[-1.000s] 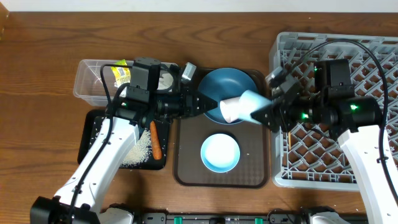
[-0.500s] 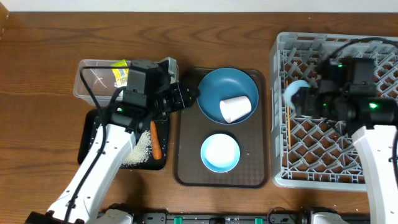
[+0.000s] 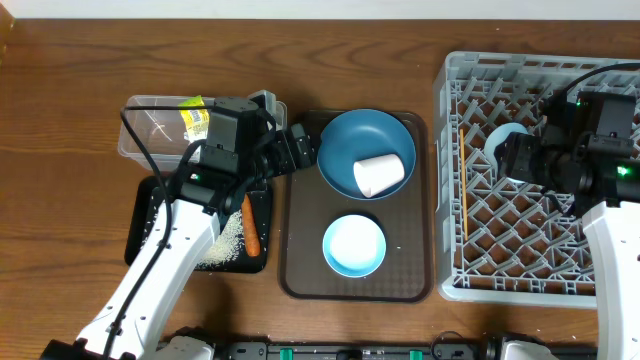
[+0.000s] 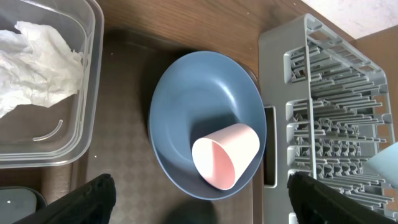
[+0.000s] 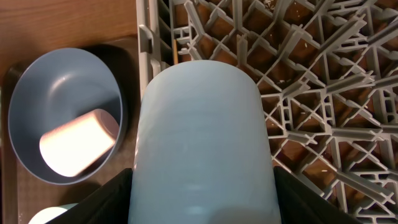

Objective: Sort waste into correct bins and load items into the dishwasher rack
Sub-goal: 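Carry the light-blue cup with right gripper over the dish rack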

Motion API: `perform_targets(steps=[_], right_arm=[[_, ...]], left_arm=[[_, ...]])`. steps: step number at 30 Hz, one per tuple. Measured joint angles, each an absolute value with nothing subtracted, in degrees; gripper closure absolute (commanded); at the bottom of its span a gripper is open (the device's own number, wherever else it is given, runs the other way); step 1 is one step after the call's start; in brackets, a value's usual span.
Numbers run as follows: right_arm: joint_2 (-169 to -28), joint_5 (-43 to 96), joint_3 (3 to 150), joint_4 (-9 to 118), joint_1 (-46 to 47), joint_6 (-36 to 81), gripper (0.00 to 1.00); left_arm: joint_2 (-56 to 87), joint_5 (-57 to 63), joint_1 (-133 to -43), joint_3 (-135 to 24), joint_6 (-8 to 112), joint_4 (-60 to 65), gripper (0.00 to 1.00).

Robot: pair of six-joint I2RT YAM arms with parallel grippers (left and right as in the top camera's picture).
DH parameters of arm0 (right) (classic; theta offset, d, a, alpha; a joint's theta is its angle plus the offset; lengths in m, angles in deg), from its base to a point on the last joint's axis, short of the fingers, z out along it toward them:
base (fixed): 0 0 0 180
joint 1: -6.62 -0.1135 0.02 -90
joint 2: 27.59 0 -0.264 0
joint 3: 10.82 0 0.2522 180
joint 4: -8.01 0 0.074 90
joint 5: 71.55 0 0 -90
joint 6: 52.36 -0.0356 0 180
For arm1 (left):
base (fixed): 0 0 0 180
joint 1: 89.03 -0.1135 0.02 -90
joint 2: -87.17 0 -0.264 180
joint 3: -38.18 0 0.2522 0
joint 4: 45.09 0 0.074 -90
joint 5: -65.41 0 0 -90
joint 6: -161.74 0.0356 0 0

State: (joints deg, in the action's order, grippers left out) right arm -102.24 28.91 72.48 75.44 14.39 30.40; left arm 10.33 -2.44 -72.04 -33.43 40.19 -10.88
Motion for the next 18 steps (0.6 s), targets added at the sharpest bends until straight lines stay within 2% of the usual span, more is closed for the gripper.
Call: perform_targets(steps=[7, 10, 18], right_arm=[[-105.1, 28.9, 75.3, 79.0, 14.4, 30.6, 0.91], [-109.7, 28.9, 80.9, 82.3, 14.4, 31.0, 0.94], [-120.6, 27.9, 93.5, 86.8, 14.4, 32.7, 0.93]], left_arm=[[10.3, -2.5, -72.0, -33.4, 40.2, -10.8, 0.02], [10.3, -2.5, -72.0, -33.4, 40.2, -10.9, 0.01], [10.3, -2.5, -72.0, -33.4, 40.2, -10.9, 0.00]])
